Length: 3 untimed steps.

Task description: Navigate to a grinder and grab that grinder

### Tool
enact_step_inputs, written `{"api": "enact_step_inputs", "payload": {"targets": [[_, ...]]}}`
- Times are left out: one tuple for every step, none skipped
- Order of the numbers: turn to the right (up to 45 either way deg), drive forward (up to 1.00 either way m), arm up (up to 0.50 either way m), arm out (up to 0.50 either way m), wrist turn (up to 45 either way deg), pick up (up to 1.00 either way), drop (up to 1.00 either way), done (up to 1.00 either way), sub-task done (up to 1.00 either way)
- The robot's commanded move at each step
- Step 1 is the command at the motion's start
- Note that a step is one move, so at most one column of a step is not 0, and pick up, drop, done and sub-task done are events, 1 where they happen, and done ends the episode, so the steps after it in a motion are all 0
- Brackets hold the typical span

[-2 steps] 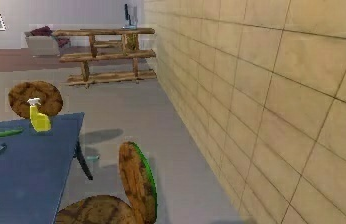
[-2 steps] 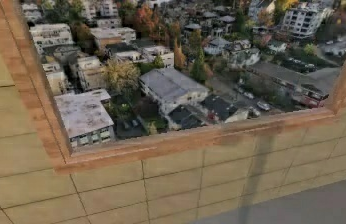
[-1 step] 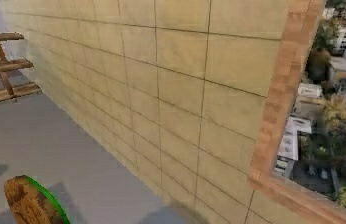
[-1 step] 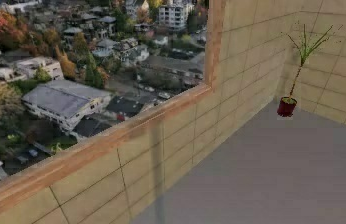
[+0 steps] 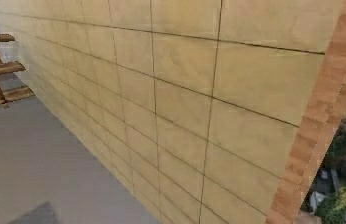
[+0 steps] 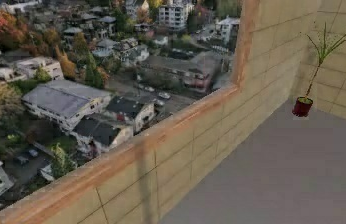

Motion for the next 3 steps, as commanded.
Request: {"api": "enact_step_inputs", "payload": {"targets": [[45.0, 0.0, 0.0, 0.0, 0.0, 0.0, 0.0, 0.0, 0.0], [45.0, 0.0, 0.0, 0.0, 0.0, 0.0, 0.0, 0.0, 0.0], [33.0, 0.0, 0.0, 0.0, 0.0, 0.0, 0.0, 0.0, 0.0]]}}
